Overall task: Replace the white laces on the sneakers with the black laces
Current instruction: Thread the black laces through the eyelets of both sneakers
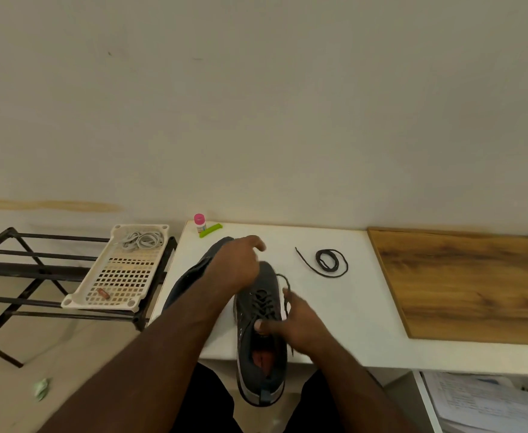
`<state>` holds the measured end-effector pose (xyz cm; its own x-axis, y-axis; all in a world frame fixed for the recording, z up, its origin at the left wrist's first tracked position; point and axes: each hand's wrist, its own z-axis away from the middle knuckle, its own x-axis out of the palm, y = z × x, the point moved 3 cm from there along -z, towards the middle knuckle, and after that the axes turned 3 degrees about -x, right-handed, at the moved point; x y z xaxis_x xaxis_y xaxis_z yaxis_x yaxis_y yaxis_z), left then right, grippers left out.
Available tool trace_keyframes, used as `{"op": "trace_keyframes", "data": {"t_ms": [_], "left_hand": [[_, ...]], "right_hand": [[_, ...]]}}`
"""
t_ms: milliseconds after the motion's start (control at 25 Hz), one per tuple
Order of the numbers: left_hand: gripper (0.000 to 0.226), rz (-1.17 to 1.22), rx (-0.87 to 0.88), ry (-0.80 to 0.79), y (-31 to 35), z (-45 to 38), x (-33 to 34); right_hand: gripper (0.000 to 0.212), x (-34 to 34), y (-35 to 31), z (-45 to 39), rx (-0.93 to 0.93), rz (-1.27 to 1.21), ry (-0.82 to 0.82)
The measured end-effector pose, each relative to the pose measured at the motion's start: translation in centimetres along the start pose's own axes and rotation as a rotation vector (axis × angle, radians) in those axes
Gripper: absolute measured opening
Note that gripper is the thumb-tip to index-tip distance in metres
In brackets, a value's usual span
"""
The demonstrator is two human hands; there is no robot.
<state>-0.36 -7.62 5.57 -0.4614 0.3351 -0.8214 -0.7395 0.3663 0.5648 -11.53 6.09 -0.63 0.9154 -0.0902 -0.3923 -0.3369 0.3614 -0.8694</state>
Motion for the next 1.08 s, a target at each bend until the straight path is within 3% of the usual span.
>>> {"op": "trace_keyframes", "data": {"t_ms": [80,160,240,360,480,600,760,920,1000,1080], "left_hand": [[0.042,-0.05,-0.102,0.089,-3.5,0.2,-0.4],[0.049,-0.085,-0.251,0.104,-7.8,0.9,-0.6],[0.054,-0.057,-0.418,0.033,-11.4,1.8,-0.6],[0.044,0.05,-0.554,-0.121,-14.0,2.9,0.2],[0.015,0.02,-0.477,-0.027,-14.2,2.9,-1.1],[0.003,-0.007,-0.363,0.043,-13.1,2.1,-5.8],[0.012,-0.064,-0.266,0.102,-10.5,1.7,-11.7],[0.017,-0.01,-0.283,0.081,-9.1,2.4,-12.5],[0.017,0.063,-0.295,0.066,-8.6,2.8,-12.1],[0.015,0.17,-0.312,0.056,-8.1,3.1,-11.5]], "right_hand": [[0.056,1.4,1.2,-0.3,0.046,0.222,-0.047],[0.051,2.4,2.2,-1.1,0.049,0.327,0.006],[0.031,2.5,2.1,-1.7,0.034,0.346,0.092],[0.03,2.4,2.0,-2.9,0.022,0.345,0.156],[0.033,2.9,1.8,-4.4,0.053,0.344,0.193],[0.042,4.5,0.8,-5.6,0.048,0.319,0.229],[0.044,8.7,-2.1,-7.9,0.024,0.227,0.226],[0.022,12.3,-5.5,-9.1,-0.125,0.071,0.091],[0.025,11.7,-5.7,-9.0,-0.135,0.052,-0.028],[0.035,9.0,-4.4,-9.0,-0.081,0.066,-0.01]]}}
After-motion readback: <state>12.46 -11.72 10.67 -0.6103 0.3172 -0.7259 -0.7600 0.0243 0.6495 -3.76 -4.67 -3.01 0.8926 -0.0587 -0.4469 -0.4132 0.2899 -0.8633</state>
